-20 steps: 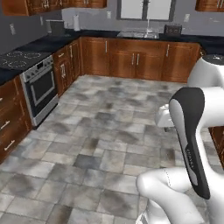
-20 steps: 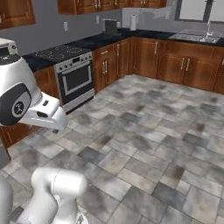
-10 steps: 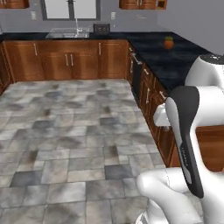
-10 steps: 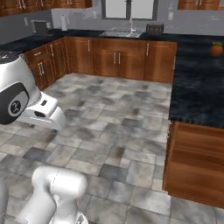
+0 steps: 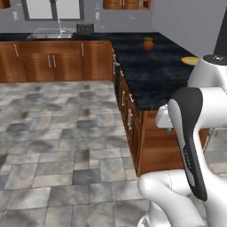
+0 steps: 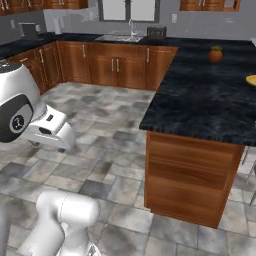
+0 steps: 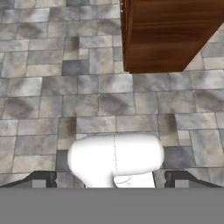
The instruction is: Place two dumplings into each of the tupperware containers and then place the containers in the fridge.
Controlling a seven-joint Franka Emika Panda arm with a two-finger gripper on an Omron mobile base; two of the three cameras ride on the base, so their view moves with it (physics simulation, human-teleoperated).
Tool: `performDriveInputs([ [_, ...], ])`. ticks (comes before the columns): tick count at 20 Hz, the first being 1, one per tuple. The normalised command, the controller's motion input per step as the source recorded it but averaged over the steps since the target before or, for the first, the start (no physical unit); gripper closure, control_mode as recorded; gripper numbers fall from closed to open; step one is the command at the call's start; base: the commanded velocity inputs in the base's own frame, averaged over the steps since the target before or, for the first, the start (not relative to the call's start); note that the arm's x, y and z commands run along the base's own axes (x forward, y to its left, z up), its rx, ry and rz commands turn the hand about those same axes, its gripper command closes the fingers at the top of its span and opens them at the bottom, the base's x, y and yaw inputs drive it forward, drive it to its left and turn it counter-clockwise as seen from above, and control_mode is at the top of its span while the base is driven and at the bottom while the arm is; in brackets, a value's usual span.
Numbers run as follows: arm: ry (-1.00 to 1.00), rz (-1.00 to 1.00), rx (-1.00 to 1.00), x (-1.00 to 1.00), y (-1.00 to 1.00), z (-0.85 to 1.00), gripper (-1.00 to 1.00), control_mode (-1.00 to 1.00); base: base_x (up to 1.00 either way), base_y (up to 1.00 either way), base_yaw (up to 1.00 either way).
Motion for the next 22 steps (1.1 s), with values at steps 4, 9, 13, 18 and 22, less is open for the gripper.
performDriveInputs([
  [4,0.0,0.0,0.0,0.0,0.0,0.0,-1.0,1.0,0.0,-1.0,0.0],
  [9,0.0,0.0,0.0,0.0,0.0,0.0,-1.0,1.0,0.0,-1.0,0.0],
  [13,0.0,0.0,0.0,0.0,0.0,0.0,-1.0,1.0,0.03,-1.0,0.0],
  [18,0.0,0.0,0.0,0.0,0.0,0.0,-1.0,1.0,0.06,-1.0,0.0],
  [22,0.0,0.0,0.0,0.0,0.0,0.0,-1.0,1.0,0.05,-1.0,0.04],
])
